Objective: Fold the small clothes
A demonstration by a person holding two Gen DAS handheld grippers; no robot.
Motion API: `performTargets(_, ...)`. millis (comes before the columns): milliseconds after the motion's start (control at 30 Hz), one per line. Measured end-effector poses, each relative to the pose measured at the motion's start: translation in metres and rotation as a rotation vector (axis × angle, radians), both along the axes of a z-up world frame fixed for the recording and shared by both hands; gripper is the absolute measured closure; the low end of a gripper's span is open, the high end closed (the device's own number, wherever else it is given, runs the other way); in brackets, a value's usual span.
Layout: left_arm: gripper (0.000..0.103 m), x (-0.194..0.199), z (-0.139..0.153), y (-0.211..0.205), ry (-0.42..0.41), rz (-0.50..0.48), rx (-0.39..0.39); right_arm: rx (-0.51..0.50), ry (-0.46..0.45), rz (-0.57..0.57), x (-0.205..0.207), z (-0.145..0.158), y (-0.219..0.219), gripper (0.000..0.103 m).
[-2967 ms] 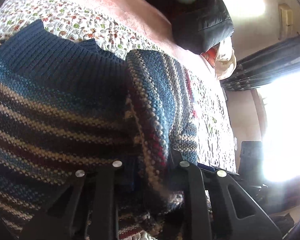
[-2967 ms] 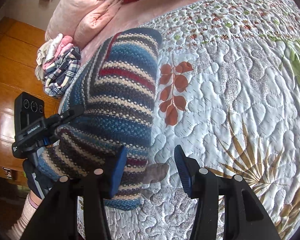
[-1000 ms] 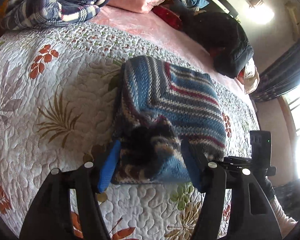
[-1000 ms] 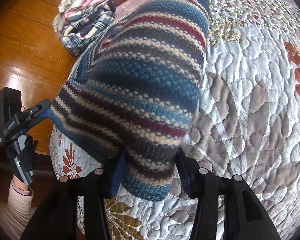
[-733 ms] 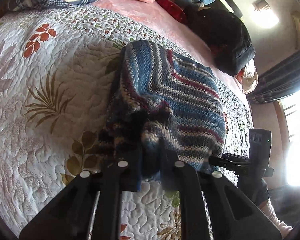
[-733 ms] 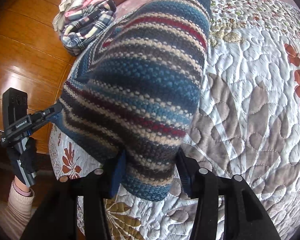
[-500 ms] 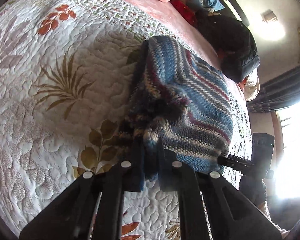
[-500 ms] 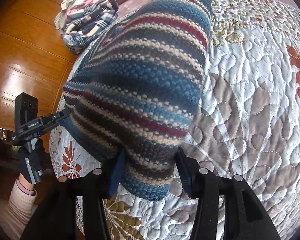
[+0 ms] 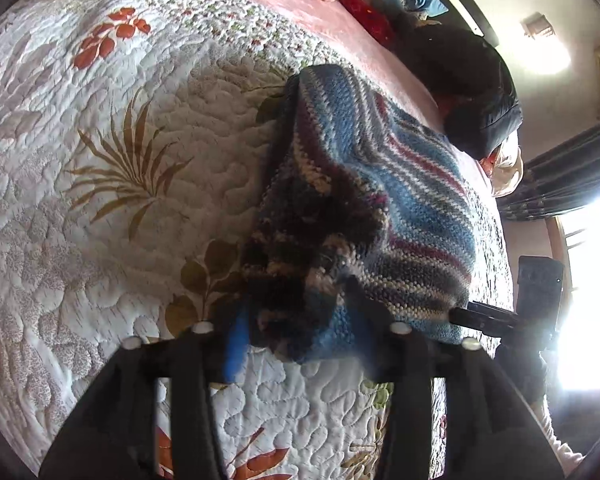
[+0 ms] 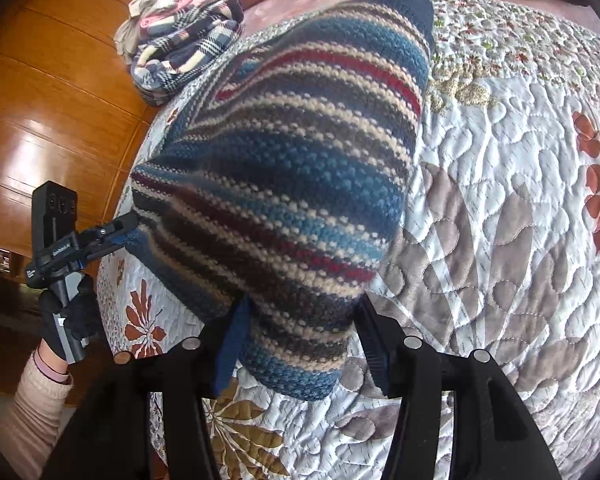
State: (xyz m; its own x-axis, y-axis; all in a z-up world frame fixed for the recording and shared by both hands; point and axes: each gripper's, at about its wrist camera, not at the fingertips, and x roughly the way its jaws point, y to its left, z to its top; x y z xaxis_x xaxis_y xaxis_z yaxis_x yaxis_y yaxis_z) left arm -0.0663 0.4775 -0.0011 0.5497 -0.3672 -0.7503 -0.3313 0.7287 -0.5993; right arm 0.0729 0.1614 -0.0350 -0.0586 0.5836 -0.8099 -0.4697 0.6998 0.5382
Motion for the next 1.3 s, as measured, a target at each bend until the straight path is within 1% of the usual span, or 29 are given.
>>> performTargets(67, 0.029, 0.006, 0.009, 0.005, -0.027, -0.006, -0.016, 0.021, -0.006, -0.013, 0.006, 0.008, -0.005, 0.043)
performTargets(167, 0.027, 0.024, 0.013, 0.013, -0.043, -0.018, -0.041, 0.059, -0.008, -0.04, 0.018, 0.018, -0.011, 0.034)
performTargets(200, 0.027, 0.033, 0.013, 0.015, -0.036, -0.028, -0.046, 0.07, -0.006, -0.051, 0.023, 0.021, -0.012, 0.028)
performTargets(333, 0.027, 0.063, 0.004, 0.022, -0.024, -0.046, -0.07, 0.123, 0.027, -0.088, 0.044, 0.023, -0.014, 0.027)
performTargets(433, 0.028, 0.08, -0.009, 0.03, -0.029, -0.047, -0.099, 0.161, 0.066, -0.098, 0.058, 0.016, -0.011, 0.025)
performTargets(533, 0.031, 0.095, -0.024, 0.028, -0.011, -0.095, -0.111, 0.166, 0.071, -0.122, 0.067, 0.007, -0.005, 0.023)
performTargets(600, 0.032, 0.103, -0.033, 0.025, -0.015, -0.127, -0.162, 0.167, 0.073, -0.126, 0.071, 0.001, -0.002, 0.021)
performTargets(633, 0.032, 0.108, -0.037, 0.023, -0.015, -0.141, -0.169, 0.169, 0.072, -0.126, 0.073, -0.002, 0.0, 0.02)
performTargets(700, 0.032, 0.115, -0.044, 0.017, -0.002, -0.173, -0.155, 0.172, 0.075, -0.127, 0.076, -0.007, 0.003, 0.018)
performTargets(733, 0.03, 0.119, -0.048, 0.015, 0.004, -0.185, -0.153, 0.171, 0.079, -0.126, 0.078, -0.01, 0.004, 0.017)
performTargets(800, 0.024, 0.126, -0.053, 0.012, 0.003, -0.197, -0.165, 0.174, 0.095, -0.125, 0.083, -0.017, 0.007, 0.014)
performTargets(867, 0.014, 0.131, -0.055, 0.007, 0.001, -0.223, -0.168, 0.197, 0.127, -0.128, 0.086, -0.025, 0.011, 0.012)
performTargets(933, 0.012, 0.137, -0.056, 0.0, 0.01, -0.246, -0.162, 0.218, 0.156, -0.13, 0.09, -0.032, 0.014, 0.01)
performTargets(1000, 0.012, 0.14, -0.056, -0.006, 0.016, -0.272, -0.155, 0.228, 0.178, -0.131, 0.092, -0.037, 0.02, 0.01)
performTargets(1033, 0.017, 0.142, -0.055, -0.011, 0.021, -0.281, -0.137, 0.229, 0.174, -0.13, 0.092, -0.037, 0.024, 0.01)
performTargets(1067, 0.027, 0.142, -0.056, -0.014, 0.033, -0.284, -0.107, 0.225, 0.166, -0.131, 0.092, -0.037, 0.026, 0.012)
performTargets(1100, 0.031, 0.142, -0.056, -0.016, 0.034, -0.278, -0.088, 0.22, 0.159, -0.135, 0.091, -0.036, 0.025, 0.018)
performTargets(1133, 0.039, 0.14, -0.056, -0.015, 0.027, -0.267, -0.087, 0.222, 0.154, -0.136, 0.091, -0.034, 0.024, 0.025)
performTargets(1167, 0.047, 0.136, -0.057, -0.012, 0.02, -0.248, -0.091, 0.226, 0.15, -0.134, 0.09, -0.032, 0.021, 0.029)
performTargets(1200, 0.051, 0.133, -0.058, -0.011, 0.01, -0.233, -0.106, 0.233, 0.147, -0.132, 0.089, -0.029, 0.018, 0.037)
performTargets(1233, 0.057, 0.129, -0.058, -0.01, -0.002, -0.217, -0.123, 0.244, 0.151, -0.129, 0.089, -0.026, 0.014, 0.041)
performTargets(1267, 0.061, 0.125, -0.056, -0.01, -0.014, -0.205, -0.131, 0.252, 0.152, -0.125, 0.088, -0.022, 0.012, 0.043)
performTargets(1300, 0.062, 0.122, -0.054, -0.013, -0.028, -0.199, -0.128, 0.252, 0.146, -0.118, 0.087, -0.017, 0.01, 0.045)
